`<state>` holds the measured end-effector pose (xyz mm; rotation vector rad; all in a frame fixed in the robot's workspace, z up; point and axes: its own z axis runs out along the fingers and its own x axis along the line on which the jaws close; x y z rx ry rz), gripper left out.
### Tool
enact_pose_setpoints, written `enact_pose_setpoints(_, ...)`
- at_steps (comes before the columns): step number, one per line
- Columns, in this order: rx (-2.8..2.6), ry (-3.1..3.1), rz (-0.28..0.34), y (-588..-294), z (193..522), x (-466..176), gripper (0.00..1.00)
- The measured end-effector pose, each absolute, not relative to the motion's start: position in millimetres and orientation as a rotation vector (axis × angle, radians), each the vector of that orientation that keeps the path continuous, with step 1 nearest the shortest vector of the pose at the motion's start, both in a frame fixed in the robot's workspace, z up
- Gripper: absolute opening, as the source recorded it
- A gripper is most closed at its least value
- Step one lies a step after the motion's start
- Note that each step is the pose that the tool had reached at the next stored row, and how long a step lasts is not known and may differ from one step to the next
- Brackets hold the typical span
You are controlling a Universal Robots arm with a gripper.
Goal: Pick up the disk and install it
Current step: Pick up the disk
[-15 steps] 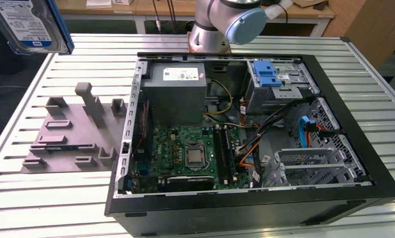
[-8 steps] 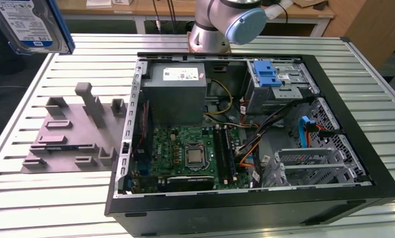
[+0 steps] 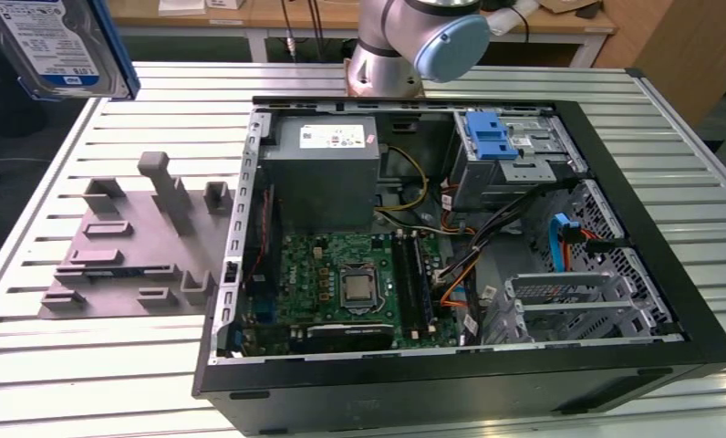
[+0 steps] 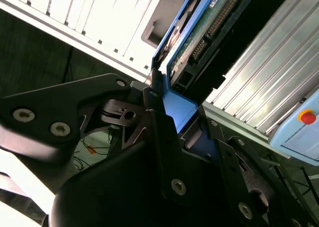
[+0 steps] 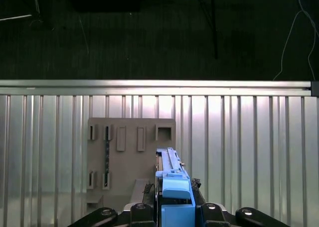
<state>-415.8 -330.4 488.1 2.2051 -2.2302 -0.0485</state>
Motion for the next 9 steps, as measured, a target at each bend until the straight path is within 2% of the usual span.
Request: enact_pose_setpoints(9, 2.205, -2.23, -0.048, -330.4, 488.1, -413.9, 0.36)
